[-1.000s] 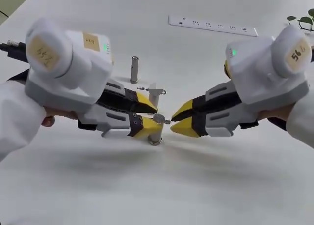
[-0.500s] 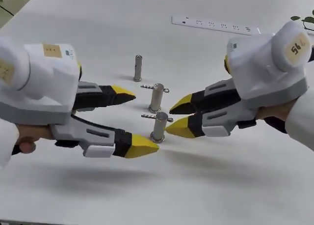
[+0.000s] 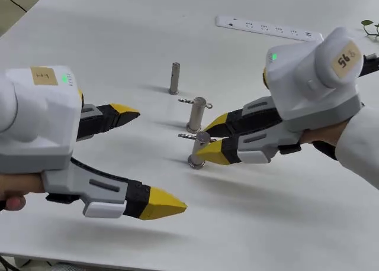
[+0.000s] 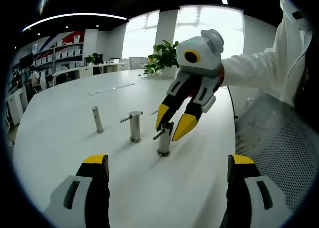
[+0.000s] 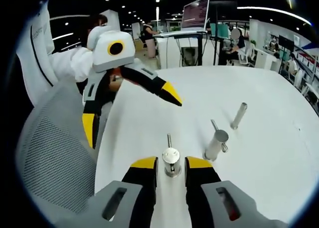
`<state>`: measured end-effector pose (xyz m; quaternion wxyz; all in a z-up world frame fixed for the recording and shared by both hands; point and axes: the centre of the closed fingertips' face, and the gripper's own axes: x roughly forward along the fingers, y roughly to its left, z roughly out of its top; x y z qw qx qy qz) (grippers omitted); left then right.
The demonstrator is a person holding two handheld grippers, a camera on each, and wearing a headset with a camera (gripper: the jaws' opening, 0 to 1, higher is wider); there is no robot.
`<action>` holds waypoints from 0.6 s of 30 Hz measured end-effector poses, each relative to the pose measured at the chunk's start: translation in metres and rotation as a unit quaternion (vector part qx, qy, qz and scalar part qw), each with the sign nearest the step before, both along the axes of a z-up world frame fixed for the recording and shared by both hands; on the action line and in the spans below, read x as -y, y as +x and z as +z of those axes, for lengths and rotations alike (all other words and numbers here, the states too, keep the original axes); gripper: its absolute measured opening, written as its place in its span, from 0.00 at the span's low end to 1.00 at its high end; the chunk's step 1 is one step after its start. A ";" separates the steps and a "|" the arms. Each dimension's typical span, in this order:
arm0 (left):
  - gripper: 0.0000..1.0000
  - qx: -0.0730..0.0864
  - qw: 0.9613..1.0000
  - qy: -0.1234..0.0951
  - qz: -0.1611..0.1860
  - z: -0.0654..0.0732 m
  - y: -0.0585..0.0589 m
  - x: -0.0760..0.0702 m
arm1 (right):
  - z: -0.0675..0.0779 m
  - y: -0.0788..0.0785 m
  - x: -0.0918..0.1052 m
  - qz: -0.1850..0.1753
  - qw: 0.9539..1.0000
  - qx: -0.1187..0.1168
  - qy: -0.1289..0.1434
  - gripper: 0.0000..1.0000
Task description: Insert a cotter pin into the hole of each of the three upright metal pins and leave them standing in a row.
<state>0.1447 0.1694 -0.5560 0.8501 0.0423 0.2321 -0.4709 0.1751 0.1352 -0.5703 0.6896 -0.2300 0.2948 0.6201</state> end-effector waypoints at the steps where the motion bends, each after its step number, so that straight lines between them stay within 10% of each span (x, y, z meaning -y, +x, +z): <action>1: 0.99 -0.001 1.000 0.000 0.002 0.000 -0.001 -0.001 | -0.003 0.001 0.001 0.000 1.000 0.004 -0.009 0.16; 18: 0.99 0.002 1.000 0.008 0.019 0.001 -0.002 -0.005 | 0.000 -0.003 -0.002 0.013 0.999 0.021 -0.022 0.08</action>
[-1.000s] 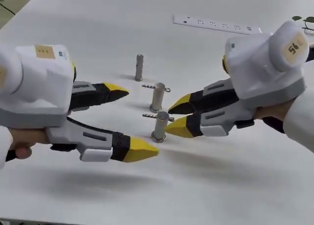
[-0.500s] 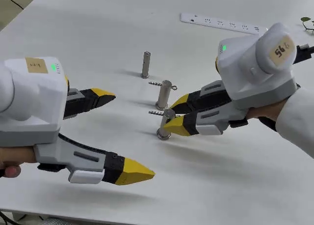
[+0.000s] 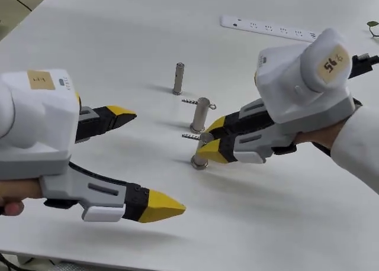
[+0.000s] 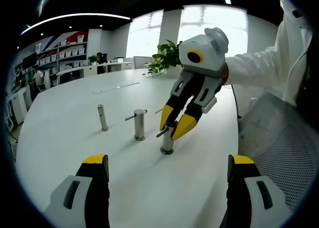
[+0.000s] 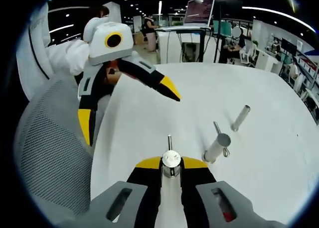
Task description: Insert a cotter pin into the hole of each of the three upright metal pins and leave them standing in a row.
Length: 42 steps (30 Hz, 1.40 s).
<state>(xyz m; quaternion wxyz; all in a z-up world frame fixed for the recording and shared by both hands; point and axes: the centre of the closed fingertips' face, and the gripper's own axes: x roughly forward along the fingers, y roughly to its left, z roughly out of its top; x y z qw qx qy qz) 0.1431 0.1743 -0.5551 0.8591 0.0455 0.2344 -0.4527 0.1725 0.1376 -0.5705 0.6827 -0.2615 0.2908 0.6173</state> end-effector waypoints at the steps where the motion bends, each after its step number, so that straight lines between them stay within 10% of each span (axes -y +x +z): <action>1: 0.99 0.002 1.000 0.001 0.001 0.001 0.000 0.000 | 0.000 -0.001 0.000 0.000 1.000 0.000 -0.001 0.08; 13: 0.98 -0.006 1.000 -0.003 0.011 0.001 0.000 -0.003 | 0.004 0.008 0.015 0.051 0.998 0.020 -0.004 0.07; 28: 0.98 -0.014 0.999 -0.029 0.034 0.007 0.006 0.001 | 0.012 0.064 0.061 0.045 0.998 0.041 0.003 0.07; 42: 0.98 -0.023 0.999 -0.022 0.041 0.002 0.004 -0.002 | 0.002 0.074 0.064 0.048 0.998 0.035 -0.002 0.07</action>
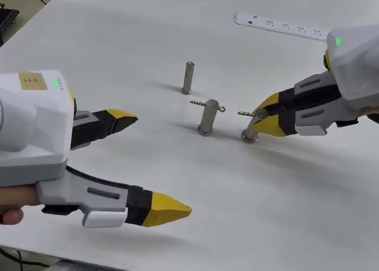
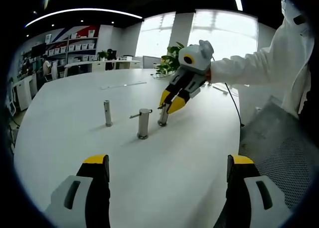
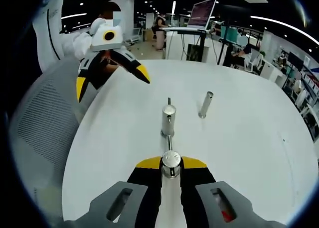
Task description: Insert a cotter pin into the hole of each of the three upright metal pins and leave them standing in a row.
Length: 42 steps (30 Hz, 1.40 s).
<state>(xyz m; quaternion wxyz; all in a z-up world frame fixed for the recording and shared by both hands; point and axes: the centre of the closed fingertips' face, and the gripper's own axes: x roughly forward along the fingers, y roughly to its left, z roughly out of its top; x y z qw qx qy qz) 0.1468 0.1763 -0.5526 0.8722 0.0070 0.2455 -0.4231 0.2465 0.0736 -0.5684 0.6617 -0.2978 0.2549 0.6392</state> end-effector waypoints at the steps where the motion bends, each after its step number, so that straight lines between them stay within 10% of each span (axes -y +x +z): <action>1: 0.97 0.000 1.000 0.000 0.001 0.000 0.000 0.000 | 0.000 0.001 0.000 0.000 1.000 -0.001 0.002 0.07; 42: 0.92 -0.011 0.999 0.000 0.035 -0.002 -0.004 -0.009 | -0.002 0.000 -0.002 -0.047 0.998 -0.029 -0.007 0.09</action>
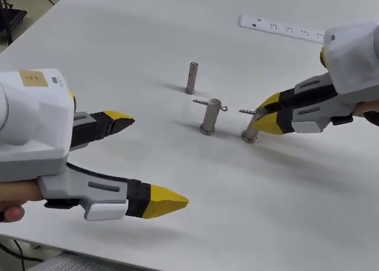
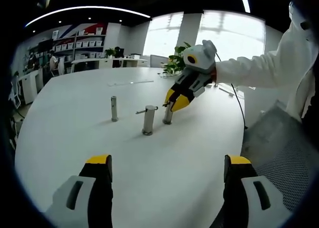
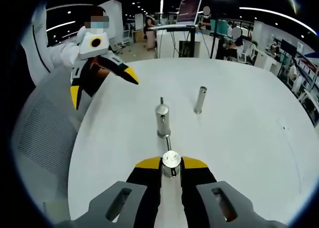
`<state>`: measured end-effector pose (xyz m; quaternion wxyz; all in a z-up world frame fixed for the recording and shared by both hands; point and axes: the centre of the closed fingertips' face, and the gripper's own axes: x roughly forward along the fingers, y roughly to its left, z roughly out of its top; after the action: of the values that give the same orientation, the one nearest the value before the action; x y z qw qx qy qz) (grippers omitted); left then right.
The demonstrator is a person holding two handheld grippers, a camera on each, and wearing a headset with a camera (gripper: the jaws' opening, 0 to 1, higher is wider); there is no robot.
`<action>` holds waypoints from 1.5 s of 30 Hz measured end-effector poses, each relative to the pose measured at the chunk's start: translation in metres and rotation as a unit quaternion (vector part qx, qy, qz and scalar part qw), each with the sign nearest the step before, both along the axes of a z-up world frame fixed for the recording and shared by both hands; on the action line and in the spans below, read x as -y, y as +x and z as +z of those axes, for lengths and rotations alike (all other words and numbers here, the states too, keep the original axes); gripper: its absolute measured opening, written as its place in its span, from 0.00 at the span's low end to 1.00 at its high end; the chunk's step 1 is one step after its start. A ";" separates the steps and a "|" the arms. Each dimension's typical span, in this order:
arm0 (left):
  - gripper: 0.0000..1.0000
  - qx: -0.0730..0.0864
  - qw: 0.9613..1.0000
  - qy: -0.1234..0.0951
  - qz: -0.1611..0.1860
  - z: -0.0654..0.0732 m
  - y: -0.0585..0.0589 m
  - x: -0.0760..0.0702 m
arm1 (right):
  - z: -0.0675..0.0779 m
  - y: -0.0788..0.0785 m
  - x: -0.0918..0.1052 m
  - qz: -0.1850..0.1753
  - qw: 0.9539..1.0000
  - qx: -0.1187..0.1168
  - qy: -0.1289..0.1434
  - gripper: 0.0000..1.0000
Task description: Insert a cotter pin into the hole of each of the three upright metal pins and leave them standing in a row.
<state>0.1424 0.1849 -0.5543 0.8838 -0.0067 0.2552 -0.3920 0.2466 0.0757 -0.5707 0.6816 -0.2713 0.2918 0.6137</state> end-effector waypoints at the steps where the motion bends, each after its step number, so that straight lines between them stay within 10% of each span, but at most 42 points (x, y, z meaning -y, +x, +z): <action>1: 0.92 0.001 1.000 0.000 0.001 0.000 0.000 0.000 | 0.000 0.000 0.000 -0.001 1.000 0.001 -0.001 0.09; 11: 0.92 0.003 1.000 -0.007 0.004 0.003 -0.002 -0.001 | 0.001 0.000 0.000 -0.020 1.000 0.003 -0.005 0.10; 27: 0.94 0.014 0.999 -0.019 0.021 0.019 -0.007 -0.006 | 0.029 -0.014 0.004 -0.083 0.995 -0.019 0.045 0.44; 45: 0.93 0.036 0.998 -0.036 0.028 0.052 0.004 -0.005 | 0.056 -0.055 0.057 -0.209 0.973 -0.023 0.100 0.60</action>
<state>0.1460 0.1896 -0.5026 0.9022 -0.0311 0.2086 -0.3763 0.1920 0.0191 -0.5143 0.8115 -0.1206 0.2952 0.4896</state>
